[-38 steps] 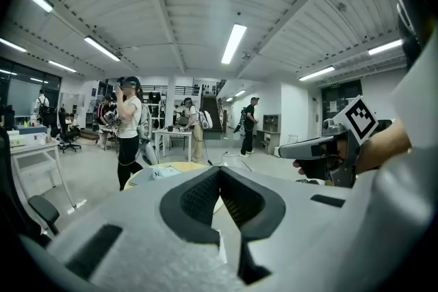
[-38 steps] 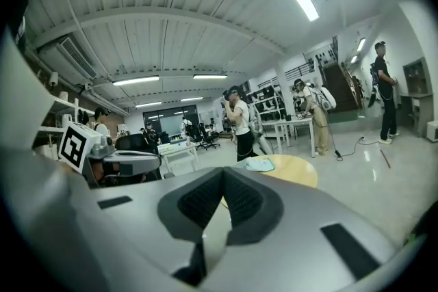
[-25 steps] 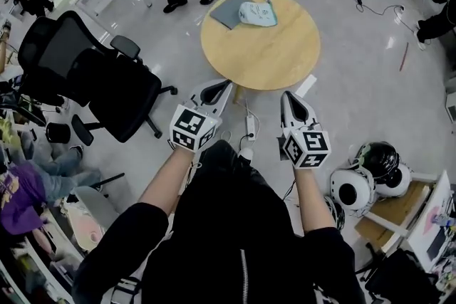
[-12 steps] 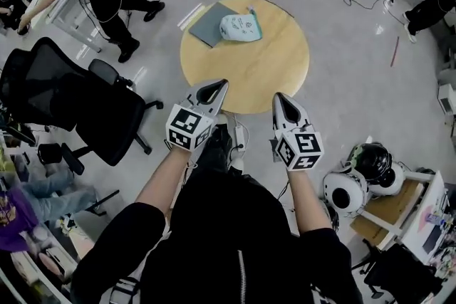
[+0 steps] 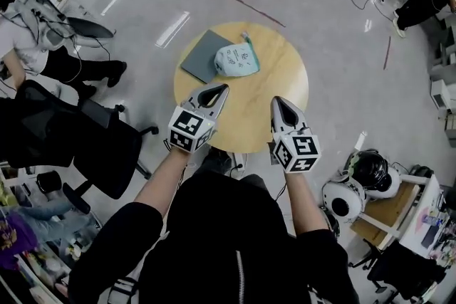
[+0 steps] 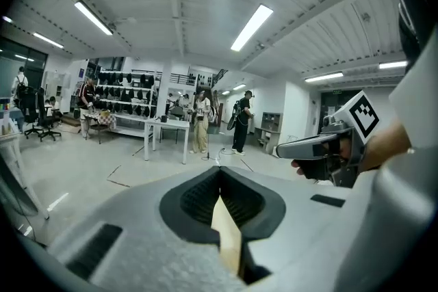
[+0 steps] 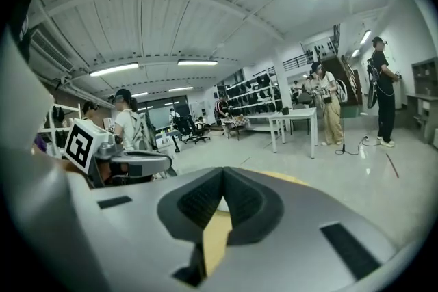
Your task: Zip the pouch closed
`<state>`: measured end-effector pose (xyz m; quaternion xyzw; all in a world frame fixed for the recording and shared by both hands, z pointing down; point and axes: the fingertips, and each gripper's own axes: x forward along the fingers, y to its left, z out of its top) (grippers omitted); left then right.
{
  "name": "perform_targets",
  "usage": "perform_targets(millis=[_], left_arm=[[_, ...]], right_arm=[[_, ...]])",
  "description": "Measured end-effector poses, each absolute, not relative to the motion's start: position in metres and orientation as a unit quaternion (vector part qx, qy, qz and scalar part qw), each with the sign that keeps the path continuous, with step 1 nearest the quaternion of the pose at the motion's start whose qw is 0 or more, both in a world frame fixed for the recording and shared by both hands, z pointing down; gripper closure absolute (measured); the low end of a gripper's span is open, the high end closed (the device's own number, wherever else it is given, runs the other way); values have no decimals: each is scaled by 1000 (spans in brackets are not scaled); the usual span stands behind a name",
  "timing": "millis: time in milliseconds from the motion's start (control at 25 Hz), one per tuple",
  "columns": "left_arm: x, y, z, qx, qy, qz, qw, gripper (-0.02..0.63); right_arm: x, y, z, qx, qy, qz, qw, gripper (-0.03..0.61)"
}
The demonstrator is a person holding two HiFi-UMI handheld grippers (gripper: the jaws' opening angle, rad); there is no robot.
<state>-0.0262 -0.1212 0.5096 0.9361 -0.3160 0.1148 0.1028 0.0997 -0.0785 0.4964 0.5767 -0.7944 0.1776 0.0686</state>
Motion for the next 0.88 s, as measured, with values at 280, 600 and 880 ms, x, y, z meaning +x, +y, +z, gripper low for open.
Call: perform_targets(millis=[280,600,880], left_arm=[[-39,-183,521,938,-304,128,111,614],[-26,-228,539,937,-295,142,118,614],[-11,-266,554,926,-317,156,134,613]], right_arm=[[87,-127,501,590,-784,181,69,575],[97,-163,518,592,-779,188,83,575],[113,-200,530,567,-795,195,94,575]])
